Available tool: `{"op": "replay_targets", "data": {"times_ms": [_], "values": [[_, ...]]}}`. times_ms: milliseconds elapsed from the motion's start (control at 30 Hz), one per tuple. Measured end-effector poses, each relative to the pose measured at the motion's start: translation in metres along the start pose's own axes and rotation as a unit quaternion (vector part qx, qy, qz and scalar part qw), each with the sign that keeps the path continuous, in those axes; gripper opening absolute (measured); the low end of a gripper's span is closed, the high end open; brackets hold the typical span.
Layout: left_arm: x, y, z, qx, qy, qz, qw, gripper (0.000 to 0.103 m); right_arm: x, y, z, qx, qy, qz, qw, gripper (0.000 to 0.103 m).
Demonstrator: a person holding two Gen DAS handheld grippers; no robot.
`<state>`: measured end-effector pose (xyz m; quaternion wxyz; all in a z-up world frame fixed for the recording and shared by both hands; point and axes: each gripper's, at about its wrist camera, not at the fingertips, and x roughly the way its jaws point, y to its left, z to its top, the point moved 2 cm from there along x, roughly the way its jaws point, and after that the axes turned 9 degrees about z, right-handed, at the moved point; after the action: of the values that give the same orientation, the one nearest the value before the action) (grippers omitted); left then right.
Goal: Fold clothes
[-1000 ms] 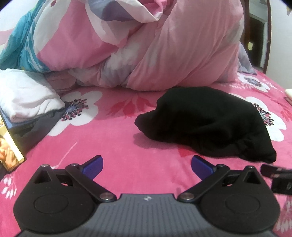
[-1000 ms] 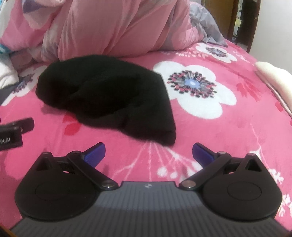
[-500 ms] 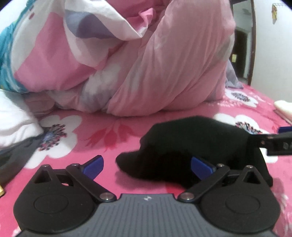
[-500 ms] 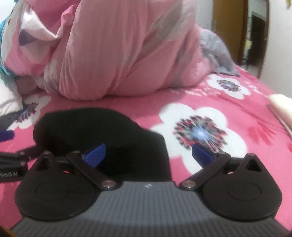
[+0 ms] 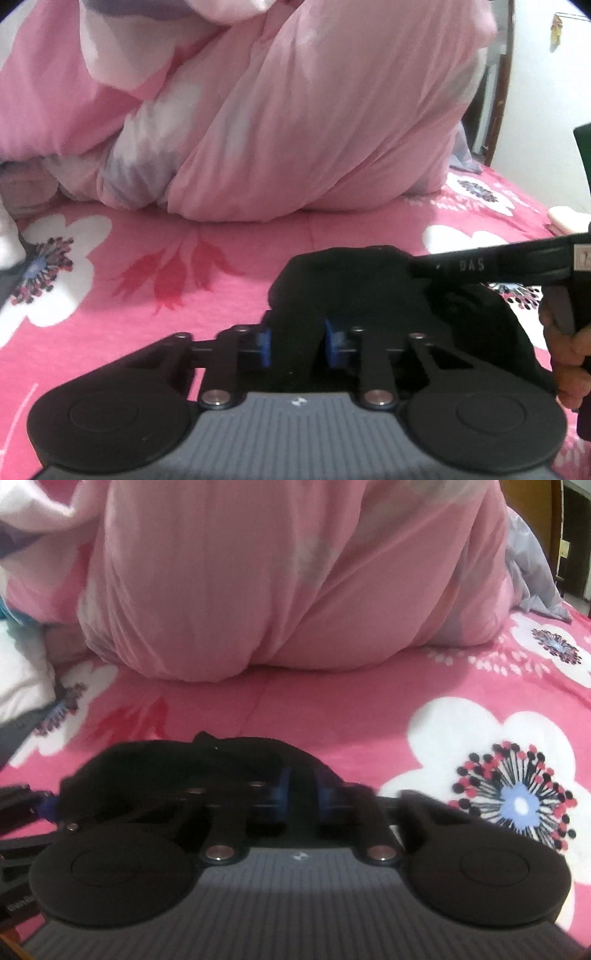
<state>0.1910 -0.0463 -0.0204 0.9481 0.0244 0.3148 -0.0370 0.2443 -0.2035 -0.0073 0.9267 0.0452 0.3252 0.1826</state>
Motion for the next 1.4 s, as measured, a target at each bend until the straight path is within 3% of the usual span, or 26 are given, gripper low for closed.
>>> {"op": "replay_targets", "data": {"times_ms": [333,567,700,867,967,1067,1133,1233,1367,1400], "values": [[-0.094,0.003,-0.027,0.025,-0.035,-0.036,0.9984,0.018,-0.110,0.035,-0.037,-0.012,-0.062,0.027,0.998,0.001],[-0.155,0.007,-0.080,0.063,-0.009,-0.071,0.9954,0.019,-0.179,0.052,-0.113,-0.007,-0.032,0.052,0.998,0.001],[-0.172,0.012,-0.111,0.067,0.032,-0.096,0.9926,0.034,-0.187,0.056,-0.167,-0.008,0.013,0.043,0.999,0.002],[-0.198,0.031,-0.122,0.031,0.024,-0.116,0.9925,0.057,-0.215,0.052,-0.194,0.005,0.026,0.046,0.999,0.006],[-0.210,0.042,-0.121,0.012,0.007,-0.114,0.9934,0.061,-0.240,0.047,-0.186,0.006,0.008,0.059,0.998,0.016],[-0.205,0.046,-0.113,0.003,-0.003,-0.103,0.9947,0.062,-0.250,0.048,-0.159,-0.001,-0.023,0.075,0.997,0.035],[-0.197,0.045,-0.105,0.001,-0.003,-0.090,0.9959,0.062,-0.244,0.051,-0.135,-0.006,-0.043,0.087,0.995,0.052],[-0.176,0.040,-0.095,0.002,0.011,-0.058,0.9982,0.062,-0.209,0.062,-0.093,0.002,-0.057,0.124,0.991,0.063],[-0.149,0.031,-0.094,0.007,0.035,-0.031,0.9989,0.061,-0.134,0.069,-0.060,0.049,-0.001,0.152,0.987,0.062],[-0.144,0.029,-0.096,0.006,0.043,-0.028,0.9987,0.060,-0.124,0.067,-0.064,0.058,0.013,0.139,0.988,0.046]]}}
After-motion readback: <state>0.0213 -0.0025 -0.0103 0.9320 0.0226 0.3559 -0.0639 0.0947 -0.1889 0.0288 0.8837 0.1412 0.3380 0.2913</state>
